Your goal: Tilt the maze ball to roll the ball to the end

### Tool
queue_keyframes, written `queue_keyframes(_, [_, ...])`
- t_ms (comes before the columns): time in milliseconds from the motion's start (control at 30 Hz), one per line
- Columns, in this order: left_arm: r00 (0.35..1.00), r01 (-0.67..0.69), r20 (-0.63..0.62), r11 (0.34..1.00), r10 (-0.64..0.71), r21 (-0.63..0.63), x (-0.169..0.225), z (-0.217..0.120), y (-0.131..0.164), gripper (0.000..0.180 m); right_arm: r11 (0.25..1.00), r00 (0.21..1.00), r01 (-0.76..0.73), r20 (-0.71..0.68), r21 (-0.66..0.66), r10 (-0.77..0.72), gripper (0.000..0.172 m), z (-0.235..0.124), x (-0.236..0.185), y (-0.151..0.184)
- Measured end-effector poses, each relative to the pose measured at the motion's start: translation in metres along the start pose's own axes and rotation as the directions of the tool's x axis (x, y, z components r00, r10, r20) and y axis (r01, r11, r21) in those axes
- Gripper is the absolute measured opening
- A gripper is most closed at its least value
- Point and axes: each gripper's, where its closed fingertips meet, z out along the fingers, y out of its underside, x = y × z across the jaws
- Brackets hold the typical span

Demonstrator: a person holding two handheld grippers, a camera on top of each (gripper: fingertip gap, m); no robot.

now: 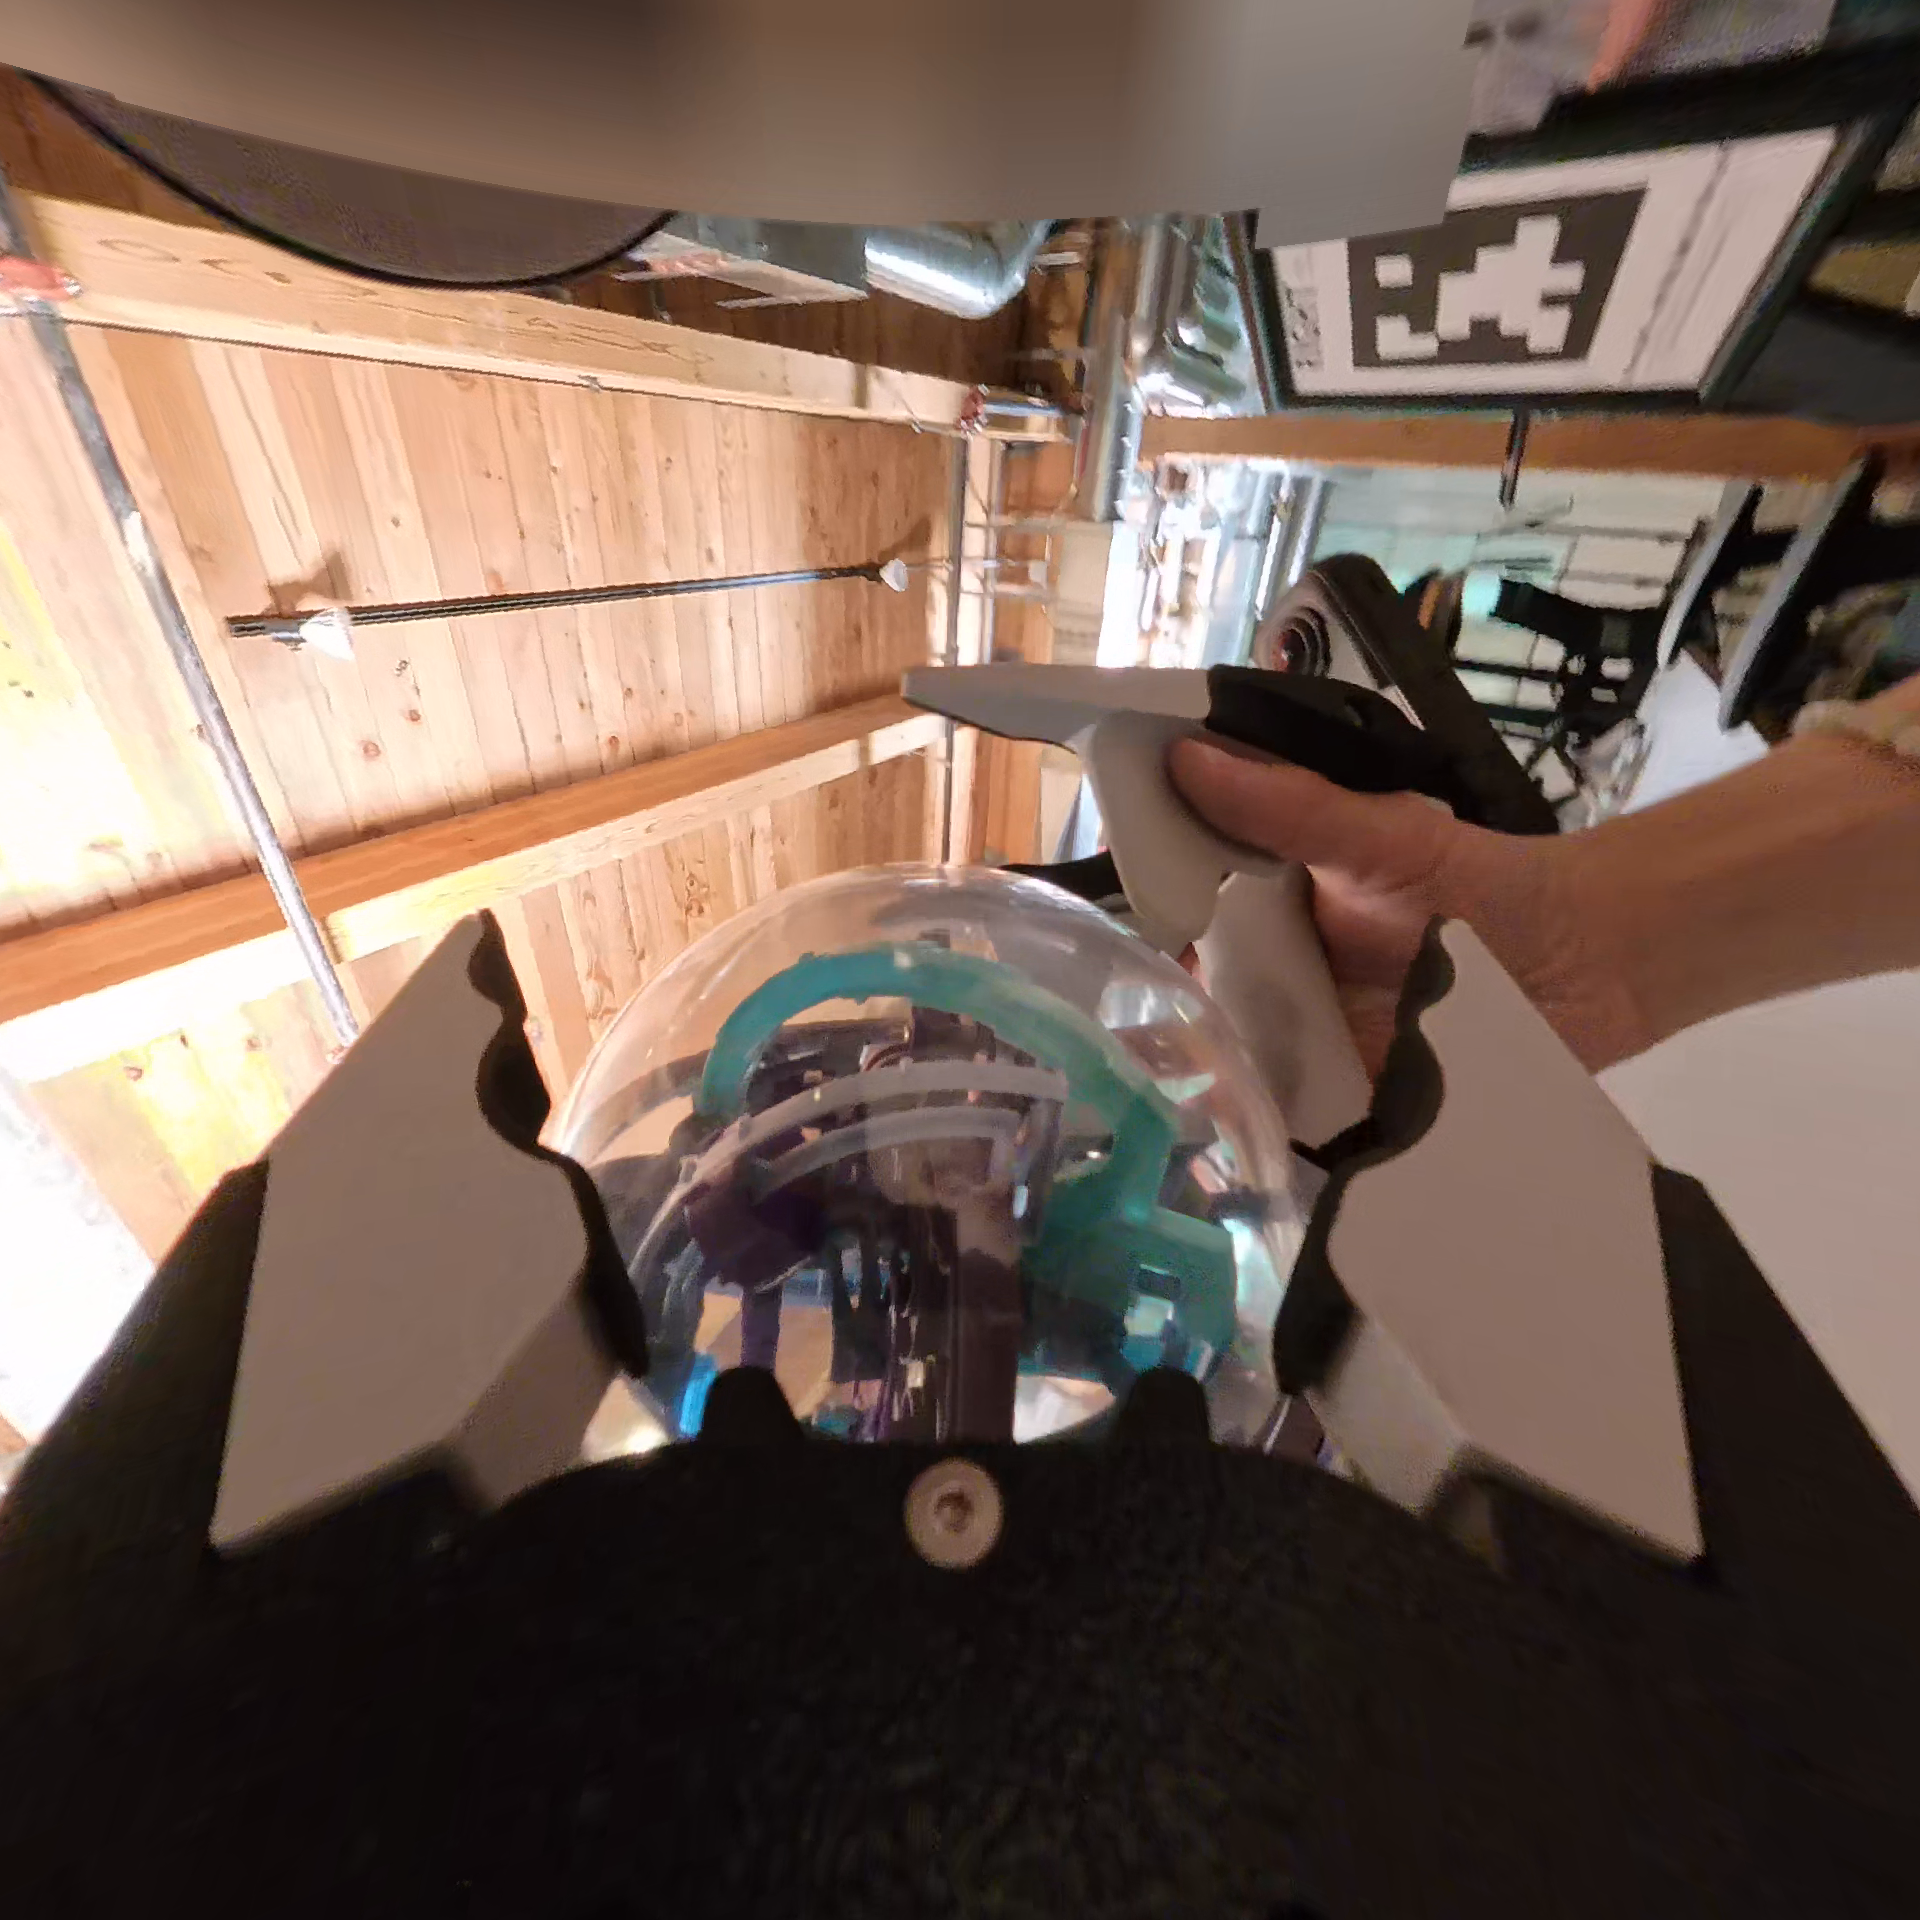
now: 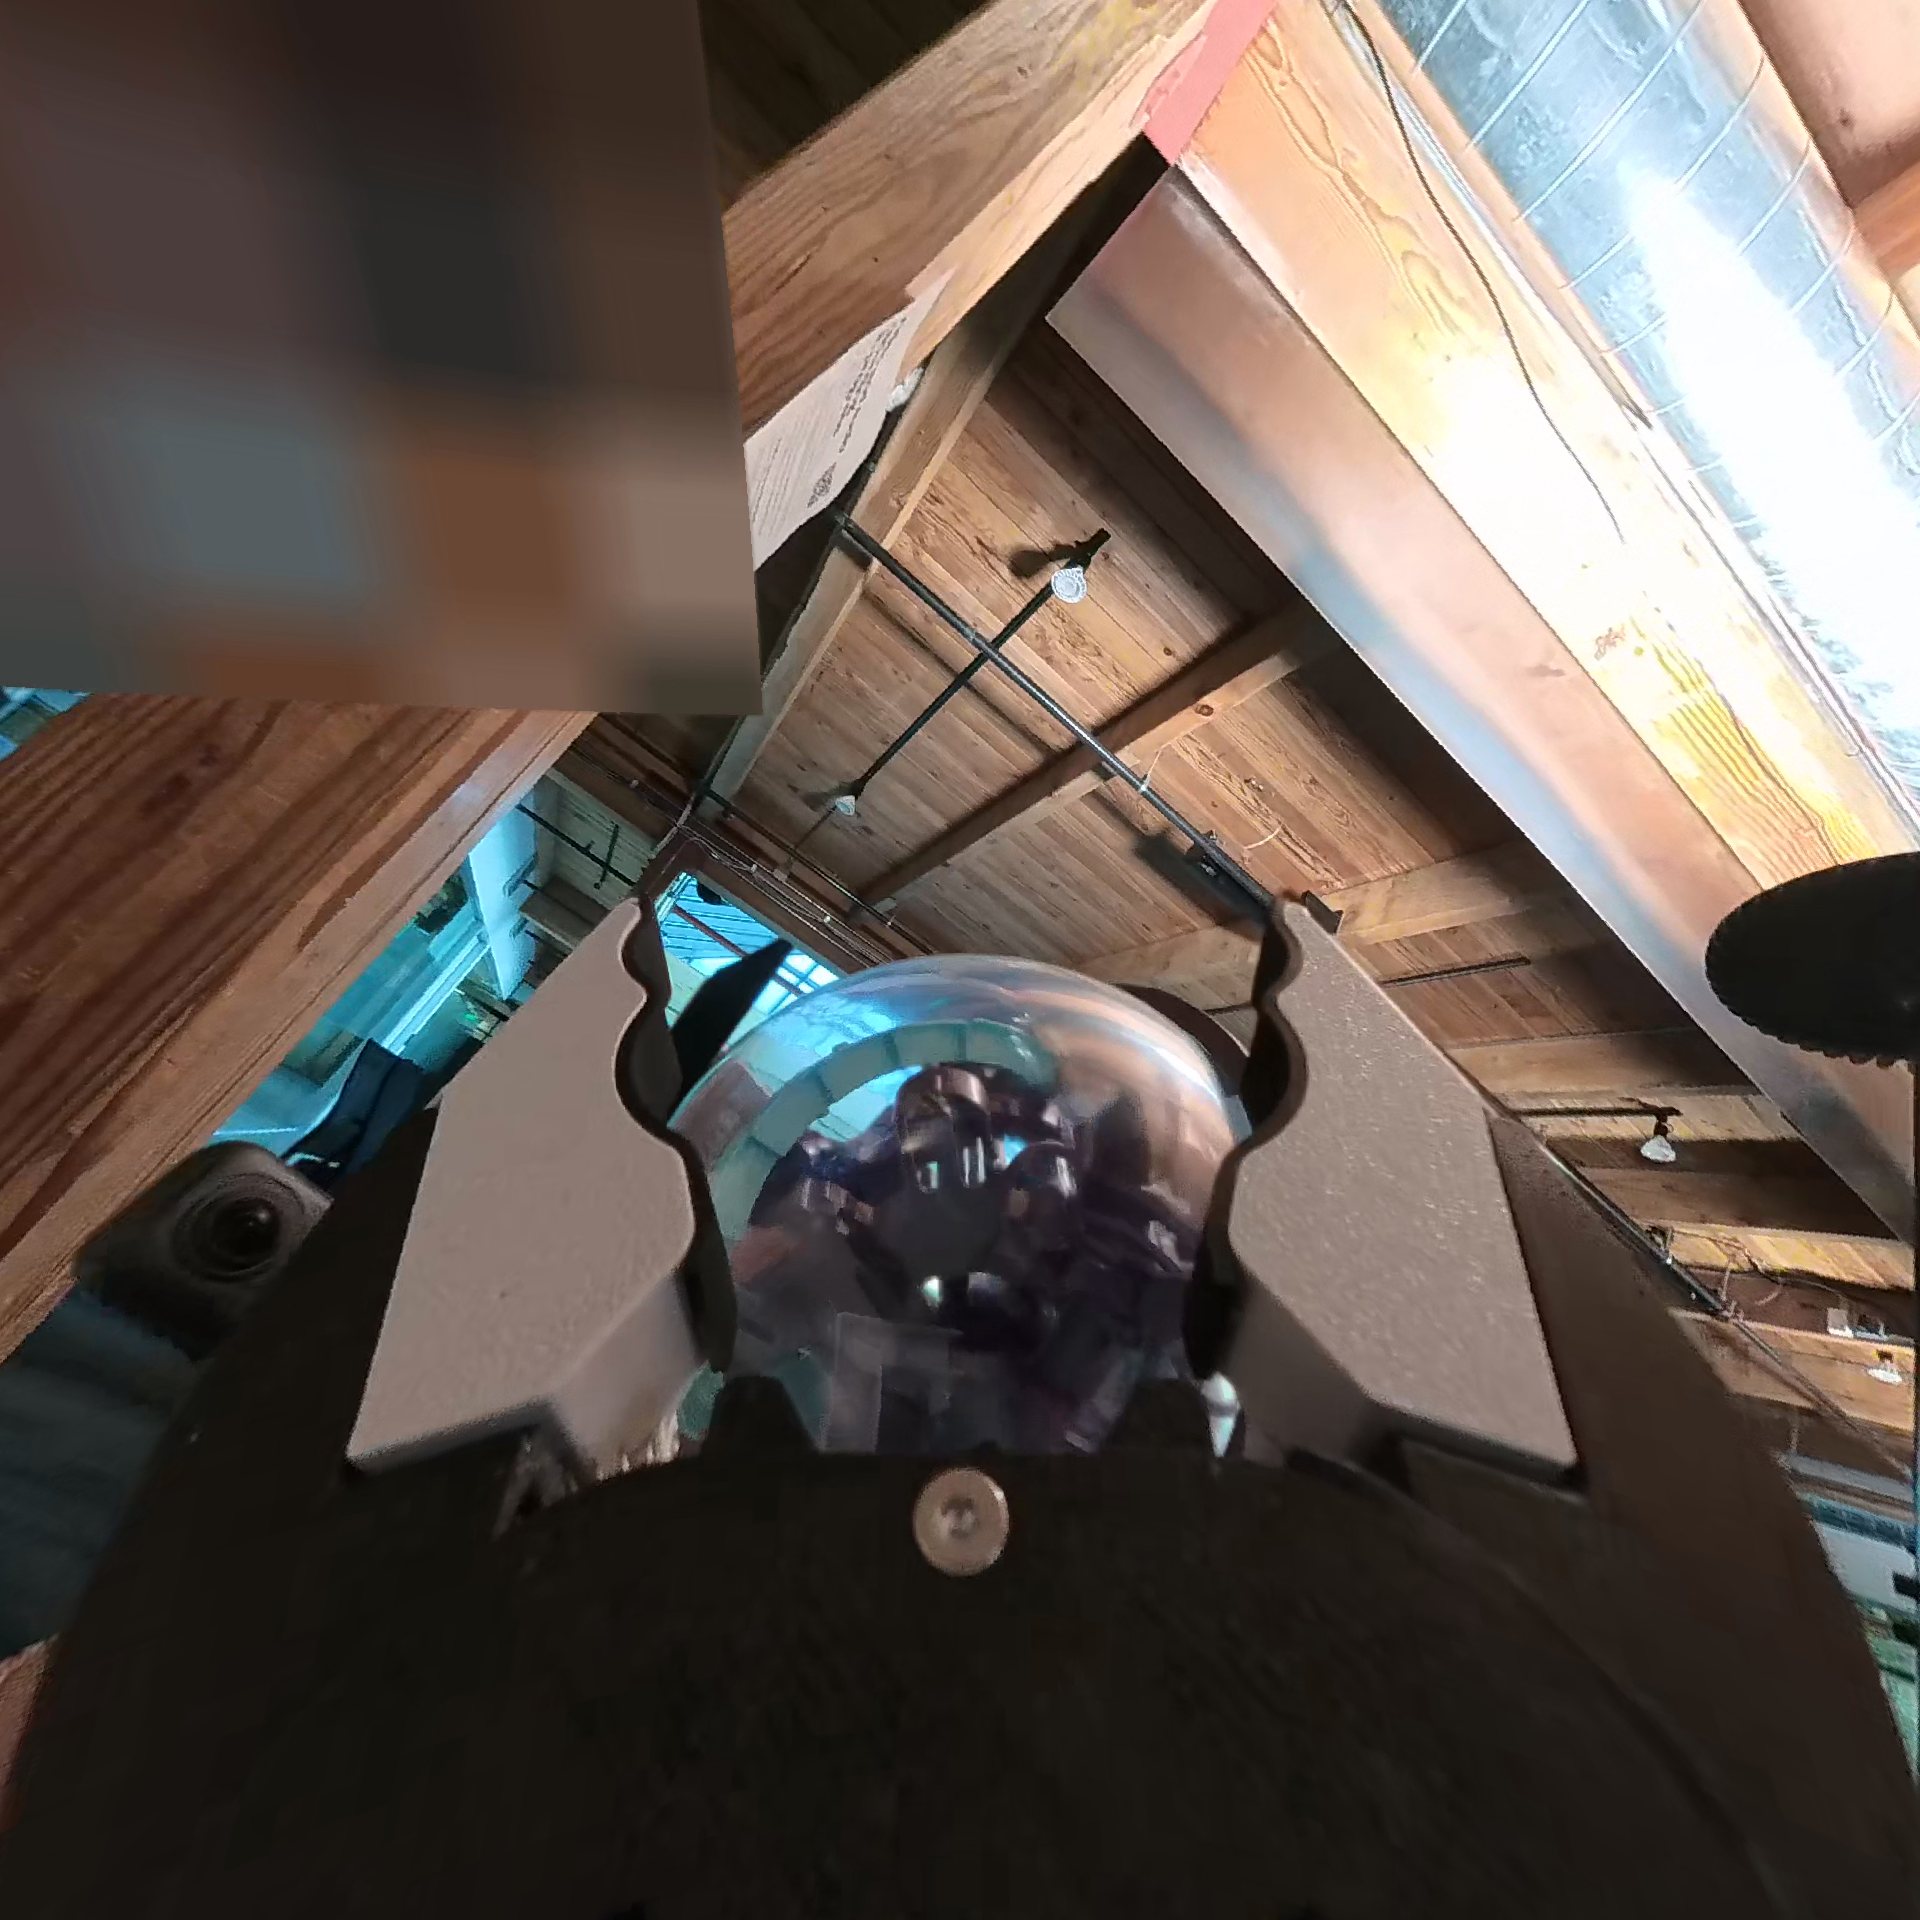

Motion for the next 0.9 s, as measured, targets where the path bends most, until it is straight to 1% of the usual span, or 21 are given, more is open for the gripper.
queue_keyframes(67, [0.999, -0.027, -0.036, 0.999, 0.025, -0.031, 0.005, 0.002, 0.002, 0.157, 1.0, 1.0, -0.022, -0.017, 0.0, 0.022, 0.111, -0.003, 0.004, 0.003])
queue_keyframes(233, [0.998, -0.029, -0.06, 0.999, 0.028, -0.032, 0.007, 0.001, 0.002, 0.157, 0.997, 0.998, -0.063, -0.026, 0.033, 0.064, 0.108, -0.006, 0.008, 0.002])
queue_keyframes(400, [0.987, -0.147, -0.079, 0.986, 0.142, -0.073, 0.011, 0.002, 0.006, 0.157, 0.991, 0.996, -0.091, -0.011, 0.097, 0.092, 0.104, -0.007, 0.005, -0.009])
queue_keyframes(467, [0.983, -0.175, -0.076, 0.981, 0.168, -0.086, 0.011, 0.002, 0.009, 0.157, 0.99, 0.996, -0.092, -0.007, 0.106, 0.094, 0.103, -0.007, 0.004, -0.012])
queue_keyframes(600, [0.986, -0.163, -0.04, 0.981, 0.16, -0.105, 0.007, 0.002, 0.014, 0.157, 0.993, 0.998, -0.068, -0.004, 0.093, 0.069, 0.103, -0.003, 0.0, -0.014])
queue_keyframes(667, [0.988, -0.152, -0.023, 0.984, 0.151, -0.091, 0.004, 0.001, 0.012, 0.157, 0.995, 0.999, -0.049, 0.011, 0.085, 0.048, 0.104, 0.0, -0.005, -0.016])
queue_keyframes(833, [0.972, -0.235, 0.013, 0.97, 0.236, -0.068, -0.004, 0.0, -0.001, 0.157, 0.993, 0.998, 0.005, 0.068, 0.115, -0.013, 0.097, 0.008, -0.025, -0.031])
queue_keyframes(900, [0.975, -0.22, 0.014, 0.973, 0.221, -0.067, -0.005, 0.001, -0.003, 0.157, 0.995, 0.996, 0.053, 0.071, 0.08, -0.059, 0.103, 0.012, -0.028, -0.026])
